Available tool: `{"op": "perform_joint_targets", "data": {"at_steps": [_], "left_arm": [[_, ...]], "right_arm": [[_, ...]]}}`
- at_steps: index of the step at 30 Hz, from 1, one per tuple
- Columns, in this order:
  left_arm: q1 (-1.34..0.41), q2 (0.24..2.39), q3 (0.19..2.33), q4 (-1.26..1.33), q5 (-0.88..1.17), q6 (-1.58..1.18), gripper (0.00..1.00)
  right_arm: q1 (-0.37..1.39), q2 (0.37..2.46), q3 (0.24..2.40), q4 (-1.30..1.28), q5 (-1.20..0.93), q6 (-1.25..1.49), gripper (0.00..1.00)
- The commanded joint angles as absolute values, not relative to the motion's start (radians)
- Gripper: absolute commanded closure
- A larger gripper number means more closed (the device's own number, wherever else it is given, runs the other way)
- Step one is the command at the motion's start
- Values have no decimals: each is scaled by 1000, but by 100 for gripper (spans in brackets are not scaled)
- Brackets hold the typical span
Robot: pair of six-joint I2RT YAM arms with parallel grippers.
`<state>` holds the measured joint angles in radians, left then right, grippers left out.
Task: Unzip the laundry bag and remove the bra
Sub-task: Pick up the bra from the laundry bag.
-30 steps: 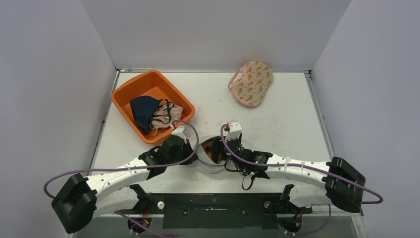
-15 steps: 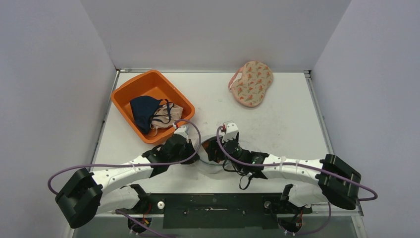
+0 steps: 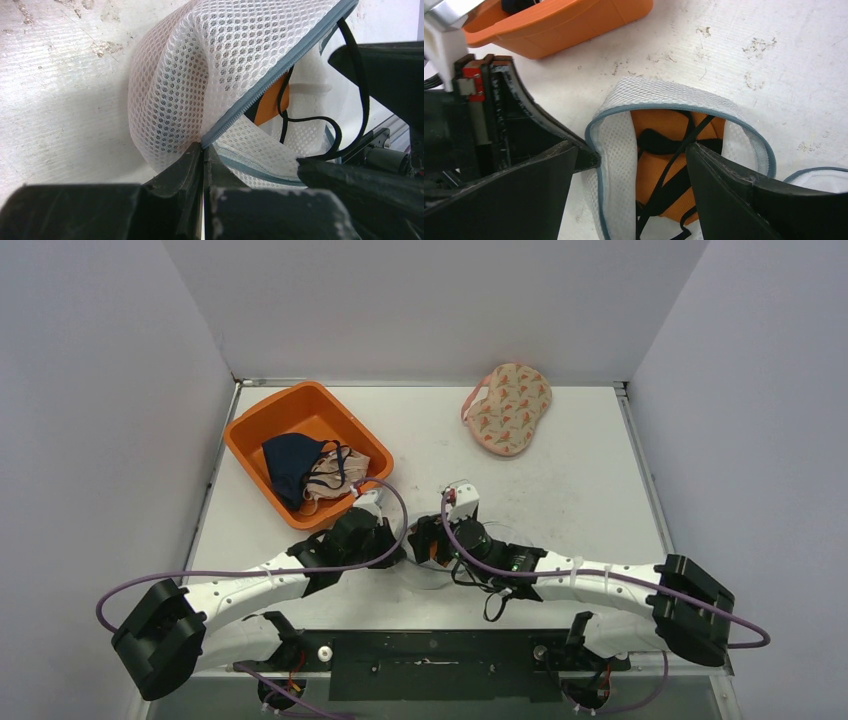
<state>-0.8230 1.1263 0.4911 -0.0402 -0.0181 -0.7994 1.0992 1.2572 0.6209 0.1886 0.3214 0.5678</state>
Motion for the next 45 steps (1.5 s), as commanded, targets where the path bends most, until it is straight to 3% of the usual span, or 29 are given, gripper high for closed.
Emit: {"op": "perform_joint_targets", "data": {"at_steps": [1,12,19,27,36,45], "left_arm": [[-828,1114,519,23,-6,-793,100],[-837,1141,502,51,0,-809,100],[-838,1153,494,58,0,-806,100],[-838,1194,486,73,0,-800,100],[-838,1171,480,54,-12,-798,100],[-831,1027,513,-66,-55,-800,100]], "right_arm": [[1034,1314,615,224,262,610,18],[975,1430,579,271,274,669,13],[971,1524,598,295,236,679,17],[962,1600,580,419,111,688,35],[957,1537,559,432,110,662,93],[1069,1264,548,243,240,432,95]]}}
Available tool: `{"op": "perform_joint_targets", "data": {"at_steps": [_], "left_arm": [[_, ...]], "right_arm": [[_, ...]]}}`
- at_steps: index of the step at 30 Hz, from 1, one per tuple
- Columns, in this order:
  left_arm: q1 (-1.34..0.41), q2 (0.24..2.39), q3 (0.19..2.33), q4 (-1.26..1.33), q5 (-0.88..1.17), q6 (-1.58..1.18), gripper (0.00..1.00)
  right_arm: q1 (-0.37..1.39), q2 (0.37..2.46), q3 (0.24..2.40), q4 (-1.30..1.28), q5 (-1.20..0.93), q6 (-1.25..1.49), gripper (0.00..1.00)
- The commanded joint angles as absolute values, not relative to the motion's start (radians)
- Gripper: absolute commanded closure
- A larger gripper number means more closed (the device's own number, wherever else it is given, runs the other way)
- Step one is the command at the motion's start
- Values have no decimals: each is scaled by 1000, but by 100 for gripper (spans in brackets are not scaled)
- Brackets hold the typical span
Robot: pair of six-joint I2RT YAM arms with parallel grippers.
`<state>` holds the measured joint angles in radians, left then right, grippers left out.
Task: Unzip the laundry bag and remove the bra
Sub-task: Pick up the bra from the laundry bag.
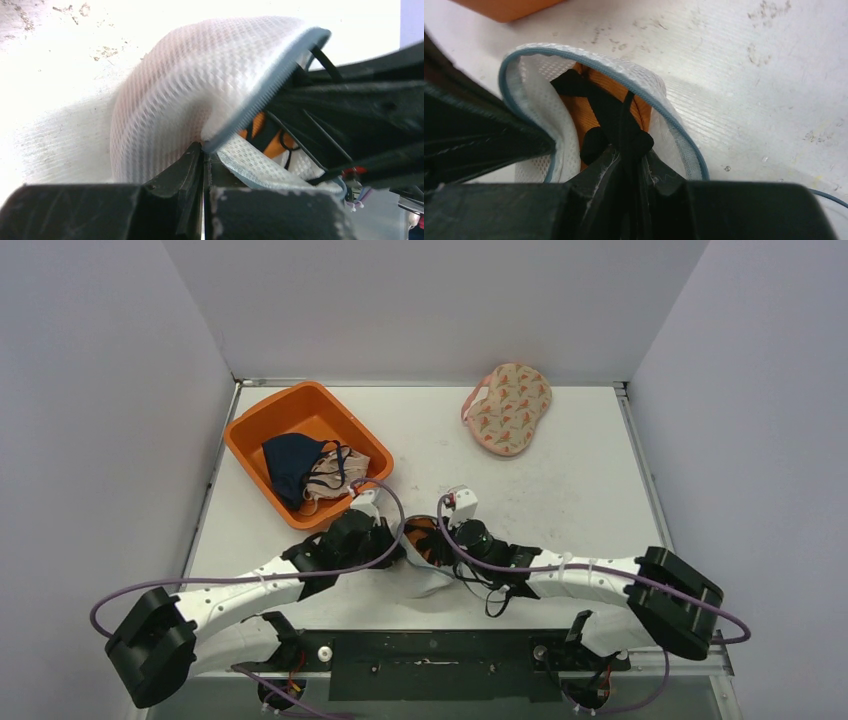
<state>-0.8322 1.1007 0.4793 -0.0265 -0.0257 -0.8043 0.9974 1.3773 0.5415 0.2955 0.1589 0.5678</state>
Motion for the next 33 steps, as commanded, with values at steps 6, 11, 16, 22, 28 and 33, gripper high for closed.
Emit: {"op": "perform_joint_targets", "data": {"at_steps": [6,11,16,22,28,33], "left_arm": [[-798,976,592,-143,-53,-771,100],[-736,988,654,-192,-3,-730,100],[-638,1028,688,-185,109,-711,100],[-647,1125,729,-154,138,-689,100],[-672,1243,762,-144,138,-682,100],[-705,1291,757,-135,88,-691,100]], "right_arm": [[1198,1172,572,150,348,312,95],[1273,1120,566,121,495,247,95],[1369,1092,563,127,600,153,95],[1455,1084,572,175,672,55,95],[1490,1007,549,295,673,-24,95],[1484,899,507,377,690,-10,95]]}}
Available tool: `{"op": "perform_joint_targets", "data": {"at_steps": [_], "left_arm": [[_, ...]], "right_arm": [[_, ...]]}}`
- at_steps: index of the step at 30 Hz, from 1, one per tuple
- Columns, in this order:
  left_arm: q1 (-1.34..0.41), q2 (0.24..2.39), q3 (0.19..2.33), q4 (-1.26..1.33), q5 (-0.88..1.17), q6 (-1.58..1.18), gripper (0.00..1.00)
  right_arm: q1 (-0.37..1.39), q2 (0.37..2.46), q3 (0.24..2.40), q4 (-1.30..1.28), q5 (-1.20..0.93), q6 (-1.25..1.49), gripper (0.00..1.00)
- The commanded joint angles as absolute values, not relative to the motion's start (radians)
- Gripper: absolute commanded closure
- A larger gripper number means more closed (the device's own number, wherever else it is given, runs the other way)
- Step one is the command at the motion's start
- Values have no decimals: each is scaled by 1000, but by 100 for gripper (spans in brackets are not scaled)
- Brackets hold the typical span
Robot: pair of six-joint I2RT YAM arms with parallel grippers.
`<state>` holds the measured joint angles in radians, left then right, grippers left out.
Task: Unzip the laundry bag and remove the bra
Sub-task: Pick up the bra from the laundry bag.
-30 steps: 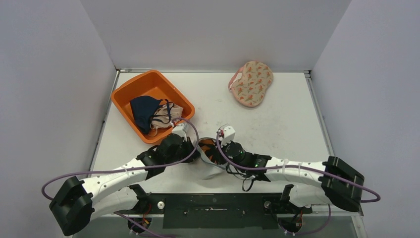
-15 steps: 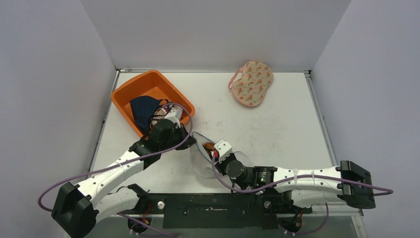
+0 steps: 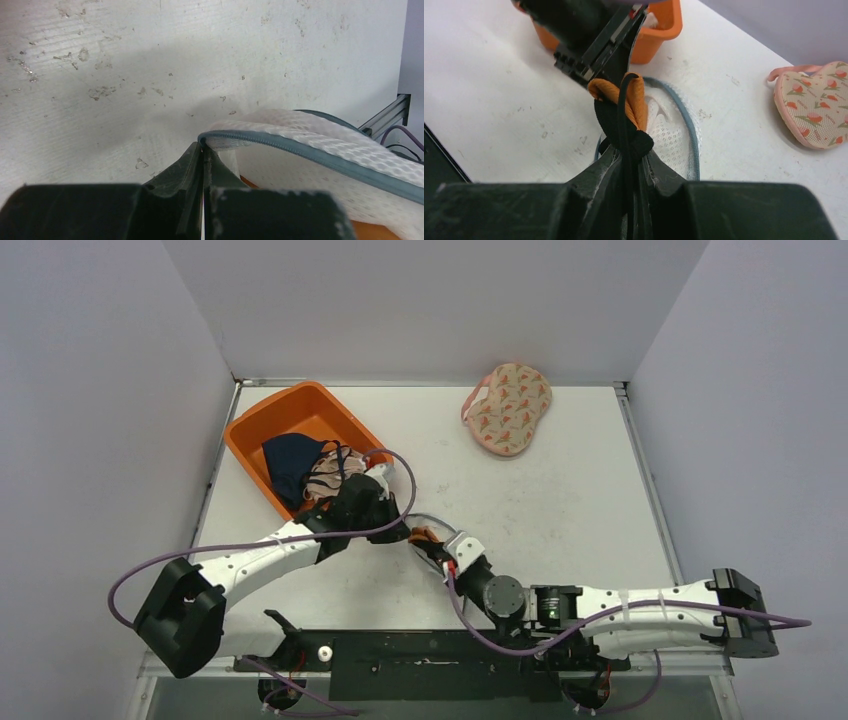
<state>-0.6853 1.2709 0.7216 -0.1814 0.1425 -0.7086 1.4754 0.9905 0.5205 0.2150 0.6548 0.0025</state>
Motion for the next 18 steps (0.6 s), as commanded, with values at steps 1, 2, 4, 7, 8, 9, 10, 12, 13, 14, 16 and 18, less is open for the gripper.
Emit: {"op": "perform_joint_targets", "data": {"at_steps": [1,2,4,7,8,9,10,12,13,14,16,18], "left_arm": [[-714,1289,748,-129,70,-695,100],[-719,1285,738,-122,55,-699,100],[-726,1274,713,-93,42,-714,100],[-732,1258,690,-76,29,-725,100],[-733,1252,686,-74,26,-726,100],[-735,1243,681,-72,22,-727,100],[-736,1231,675,-67,22,-728,100],[-736,1183,666,-67,21,-729,81],[-736,1155,658,-67,16,-729,63],[-736,1121,652,-69,9,-729,47],[-732,1051,640,-74,-5,-732,26],[-728,987,641,-93,-28,-721,13]], "right_arm": [[1479,880,502,379,707,-2,95],[1473,861,497,378,716,20,95],[1455,832,487,367,725,67,95],[1408,798,466,332,709,156,95],[1387,783,457,316,693,187,95],[1361,770,444,304,669,218,95],[1337,756,432,288,637,244,95],[1291,732,408,262,575,285,95],[1282,721,398,253,558,296,95],[1277,715,391,243,554,301,95],[1276,705,380,230,549,302,95],[1274,703,372,223,546,300,95]]}}
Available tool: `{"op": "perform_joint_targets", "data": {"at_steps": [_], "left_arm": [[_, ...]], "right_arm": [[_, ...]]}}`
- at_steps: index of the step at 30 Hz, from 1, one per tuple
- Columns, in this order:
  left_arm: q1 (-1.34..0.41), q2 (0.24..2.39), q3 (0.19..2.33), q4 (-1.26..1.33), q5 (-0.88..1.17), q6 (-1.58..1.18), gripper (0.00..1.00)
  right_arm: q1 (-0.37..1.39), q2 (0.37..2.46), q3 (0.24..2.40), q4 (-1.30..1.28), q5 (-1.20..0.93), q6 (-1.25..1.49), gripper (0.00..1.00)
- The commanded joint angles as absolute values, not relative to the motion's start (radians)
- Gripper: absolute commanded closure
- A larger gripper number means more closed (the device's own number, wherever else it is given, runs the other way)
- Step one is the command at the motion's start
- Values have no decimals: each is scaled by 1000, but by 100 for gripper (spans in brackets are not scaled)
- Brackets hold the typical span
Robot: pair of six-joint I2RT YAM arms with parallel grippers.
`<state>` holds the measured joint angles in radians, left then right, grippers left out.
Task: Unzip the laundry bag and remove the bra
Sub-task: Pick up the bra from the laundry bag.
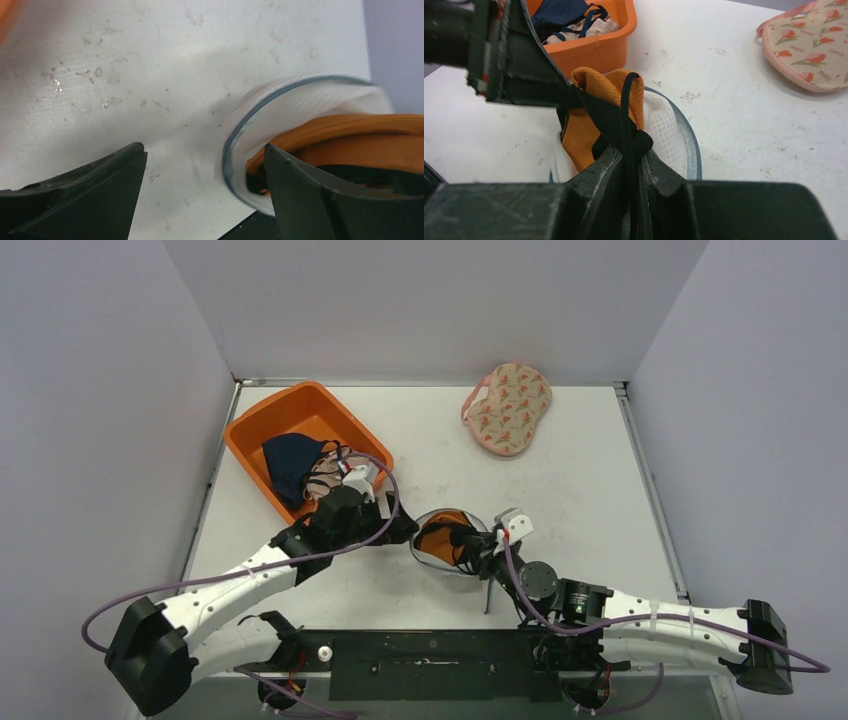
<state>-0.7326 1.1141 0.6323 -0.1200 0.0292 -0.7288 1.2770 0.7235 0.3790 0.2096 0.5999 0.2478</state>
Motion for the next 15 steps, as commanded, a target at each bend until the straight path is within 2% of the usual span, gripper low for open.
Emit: {"op": "perform_joint_targets", "data": {"at_steps": [1,7,11,15], "left_arm": [[-724,957,648,-105,-28,-709,5],[-693,796,682,-98,58,-573,3],[-686,760,725,-24,343,-412,4],[-687,837,842,-159,568,-249,4]], "right_arm": [[1273,704,369,223,543,298,95],[1269,698,353,231,501,274,95],[1264,683,351,226,456,258,95],[1262,683,362,209,411,244,95]]}}
